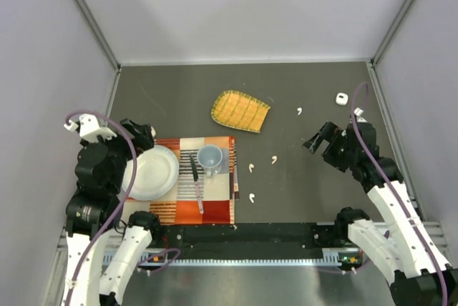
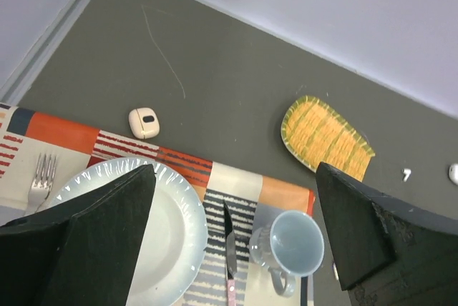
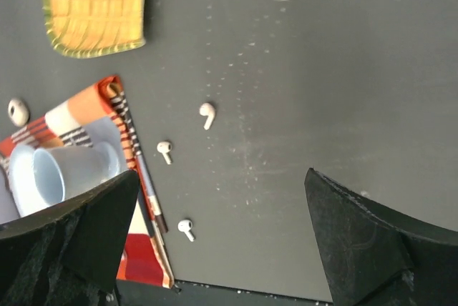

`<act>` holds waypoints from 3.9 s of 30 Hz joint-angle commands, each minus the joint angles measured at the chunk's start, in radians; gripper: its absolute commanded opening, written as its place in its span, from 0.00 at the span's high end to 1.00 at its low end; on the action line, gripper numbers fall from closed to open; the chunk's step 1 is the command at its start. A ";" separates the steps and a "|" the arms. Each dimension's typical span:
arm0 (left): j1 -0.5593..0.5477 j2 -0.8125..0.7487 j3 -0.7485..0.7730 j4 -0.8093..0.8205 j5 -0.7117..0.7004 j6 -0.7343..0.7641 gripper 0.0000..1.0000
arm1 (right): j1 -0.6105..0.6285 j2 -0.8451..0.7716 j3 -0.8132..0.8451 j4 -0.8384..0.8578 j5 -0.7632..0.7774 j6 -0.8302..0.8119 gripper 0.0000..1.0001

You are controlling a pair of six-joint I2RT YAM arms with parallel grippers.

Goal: Insert the wireless bluetooth earbuds into the charging case
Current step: Pick up the charging case from the corner of the board.

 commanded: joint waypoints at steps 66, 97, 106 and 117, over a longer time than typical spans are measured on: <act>0.000 -0.204 -0.345 0.142 0.188 0.125 0.01 | -0.362 0.607 0.549 0.169 0.259 -0.315 0.17; 0.000 -0.145 -0.342 0.155 0.180 0.132 0.01 | -0.388 1.405 1.057 0.172 0.112 -0.543 0.29; 0.001 -0.115 -0.341 0.170 0.205 0.146 0.01 | -0.349 1.491 1.139 0.139 0.208 -0.600 0.30; 0.000 -0.115 -0.341 0.172 0.208 0.148 0.01 | -0.344 1.568 1.233 0.086 0.236 -0.574 0.34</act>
